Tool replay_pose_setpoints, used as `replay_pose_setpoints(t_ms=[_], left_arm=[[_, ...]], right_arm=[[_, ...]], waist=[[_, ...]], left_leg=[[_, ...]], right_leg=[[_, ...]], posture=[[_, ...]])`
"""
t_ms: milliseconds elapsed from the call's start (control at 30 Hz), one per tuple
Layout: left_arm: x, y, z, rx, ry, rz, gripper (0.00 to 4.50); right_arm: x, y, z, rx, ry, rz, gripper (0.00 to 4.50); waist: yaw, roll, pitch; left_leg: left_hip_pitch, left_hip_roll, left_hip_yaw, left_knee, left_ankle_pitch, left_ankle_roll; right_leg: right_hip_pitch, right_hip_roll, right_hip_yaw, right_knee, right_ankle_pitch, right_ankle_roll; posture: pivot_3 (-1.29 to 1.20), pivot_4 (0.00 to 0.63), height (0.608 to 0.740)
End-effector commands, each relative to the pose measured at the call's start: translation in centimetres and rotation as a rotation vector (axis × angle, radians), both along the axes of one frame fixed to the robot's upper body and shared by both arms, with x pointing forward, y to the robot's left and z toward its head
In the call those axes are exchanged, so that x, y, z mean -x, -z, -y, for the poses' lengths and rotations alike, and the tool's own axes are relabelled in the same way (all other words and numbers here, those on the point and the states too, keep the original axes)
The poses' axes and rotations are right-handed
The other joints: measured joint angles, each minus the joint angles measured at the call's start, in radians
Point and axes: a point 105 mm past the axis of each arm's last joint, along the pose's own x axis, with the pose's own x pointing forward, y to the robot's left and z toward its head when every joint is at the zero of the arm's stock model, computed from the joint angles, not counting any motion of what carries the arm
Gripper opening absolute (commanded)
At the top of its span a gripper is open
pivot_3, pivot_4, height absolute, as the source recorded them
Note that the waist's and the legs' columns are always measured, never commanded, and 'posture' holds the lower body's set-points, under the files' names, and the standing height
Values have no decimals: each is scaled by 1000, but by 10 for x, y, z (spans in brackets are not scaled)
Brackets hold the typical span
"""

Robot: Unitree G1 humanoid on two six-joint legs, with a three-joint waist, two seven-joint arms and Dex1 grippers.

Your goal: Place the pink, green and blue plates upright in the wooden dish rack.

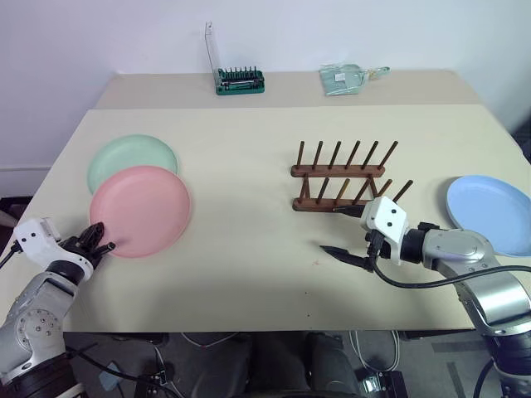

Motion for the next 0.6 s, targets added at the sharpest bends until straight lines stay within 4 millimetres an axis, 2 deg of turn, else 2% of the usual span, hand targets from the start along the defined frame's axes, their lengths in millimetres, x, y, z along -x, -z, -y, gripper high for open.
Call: replay_pose_setpoints(t_ms=[33, 67, 233, 367, 500, 600], left_arm=[[-13, -58, 28, -99, 126, 171, 47], [-16, -66, 37, -130, 161, 186, 47], [-55, -115, 92, -305, 291, 270, 47], [-83, -152, 134, -421, 343, 349, 47], [-95, -173, 173, -445, 422, 386, 47], [-96, -181, 188, -425, 454, 398, 47]], right_arm=[[4, -31, -3, 7, -54, 57, 4500], [5, -36, -6, 10, -67, 59, 4500], [3, -64, -50, 80, -201, 280, 4500], [-20, -73, -79, 261, -231, 544, 4500], [-41, -71, -92, 404, -233, 713, 4500], [-49, -74, -96, 423, -207, 786, 4500]], waist=[[0, -2, 1], [0, -2, 1], [-2, -3, 1], [-8, -3, 1], [-6, -3, 1], [-6, -3, 1]], left_leg=[[0, 0, 0, 0, 0, 0], [-1, 0, 0, 0, 0, 0], [0, 0, -1, 0, 1, -1], [-1, 0, 1, 0, 0, -1], [-2, 0, 1, 0, 1, -1], [-3, 0, 1, -1, 1, -1]], right_leg=[[0, 0, 0, 0, 0, 0], [0, 0, 0, 0, 0, 0], [0, 0, 0, 0, 0, 0], [-1, 0, 0, 0, 0, 0], [-3, 1, 0, -1, 0, 0], [-5, 1, 0, -1, 0, 0]], posture=[[0, 150, 735], [0, 150, 735], [0, 150, 735], [0, 150, 735], [0, 150, 735], [0, 150, 735]])
